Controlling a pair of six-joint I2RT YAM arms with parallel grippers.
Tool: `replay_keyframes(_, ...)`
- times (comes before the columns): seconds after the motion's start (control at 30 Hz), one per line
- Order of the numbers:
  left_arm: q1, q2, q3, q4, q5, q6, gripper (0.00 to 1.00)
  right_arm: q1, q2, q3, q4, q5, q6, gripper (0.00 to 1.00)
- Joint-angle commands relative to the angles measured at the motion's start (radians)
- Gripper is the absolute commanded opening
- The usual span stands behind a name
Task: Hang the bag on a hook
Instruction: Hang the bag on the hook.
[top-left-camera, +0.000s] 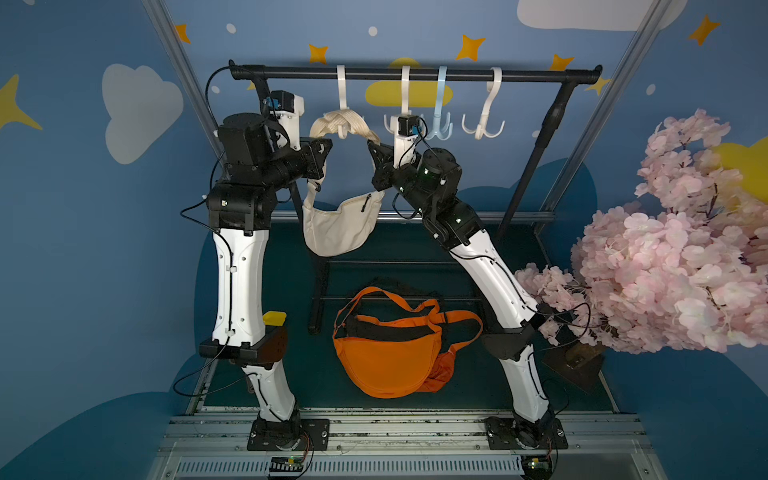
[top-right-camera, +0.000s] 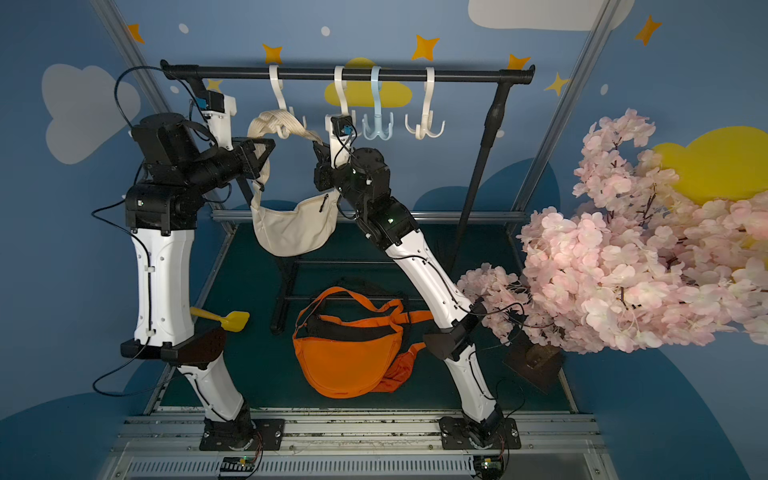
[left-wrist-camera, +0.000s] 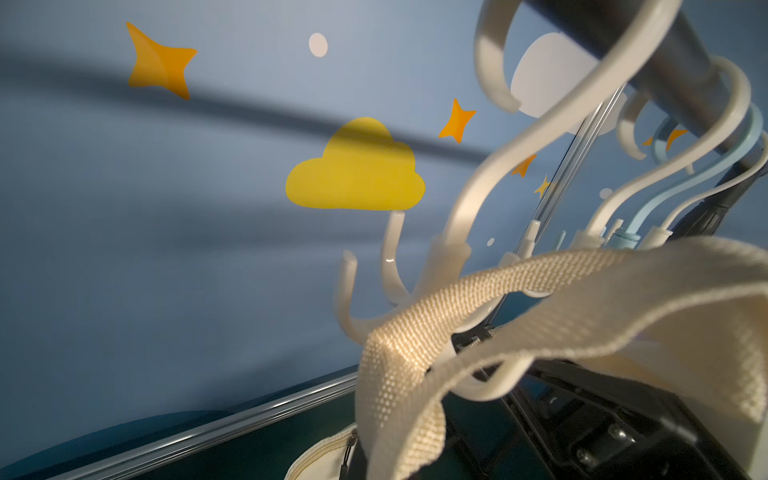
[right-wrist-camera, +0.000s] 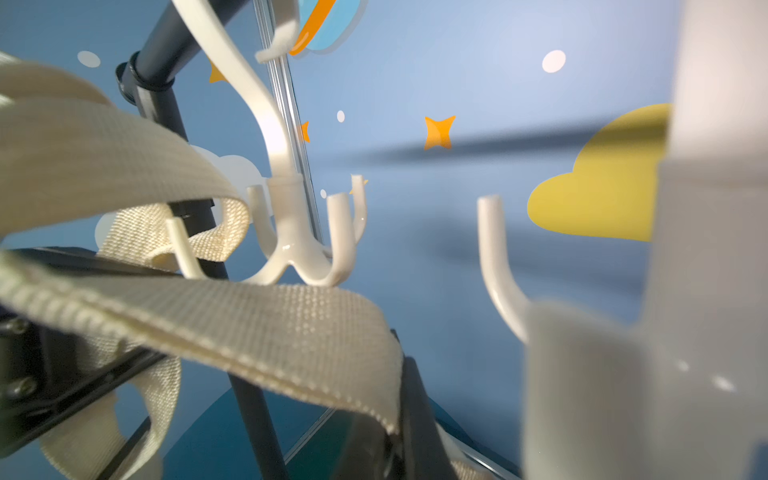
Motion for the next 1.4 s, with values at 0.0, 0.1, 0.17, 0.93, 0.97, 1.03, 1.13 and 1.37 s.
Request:
replay_keyframes(0.0,0.007,0.018,0.005,-0.027,0.017,-0.004,0.04,-0.003,0.016,0.021,-0.024,-0.011,0.016,0.00)
replay_keyframes(0.1,0.018,0.028,0.000,-0.038,0.022,-0.013,0.04,-0.004,0.014,0.013,-0.047,-0.016,0.022,0.00)
replay_keyframes(0.17,0.026,0.035,-0.005,-0.047,0.036,-0.022,0.04,-0.010,0.010,-0.007,-0.055,-0.027,0.038,0.00)
replay_keyframes(0.93,0.054,-0.046,-0.229,0.042,0.171,0.004,0.55,-0.055,-0.074,-0.235,-0.050,-0.167,0.139,0.17)
replay_keyframes(0.97,0.054,-0.076,-0.275,0.082,0.177,0.008,0.61,-0.055,-0.088,-0.258,-0.041,-0.171,0.137,0.21)
replay_keyframes(1.03,0.054,-0.141,-0.384,0.167,0.189,0.014,0.68,-0.057,-0.115,-0.302,-0.023,-0.177,0.136,0.27)
replay_keyframes(1.13,0.054,-0.265,-0.597,0.368,0.194,0.018,0.79,-0.057,-0.158,-0.373,0.006,-0.190,0.131,0.39)
replay_keyframes(1.37,0.054,-0.476,-0.962,0.719,0.128,0.046,0.95,-0.057,-0.286,-0.590,0.111,-0.189,0.121,0.76)
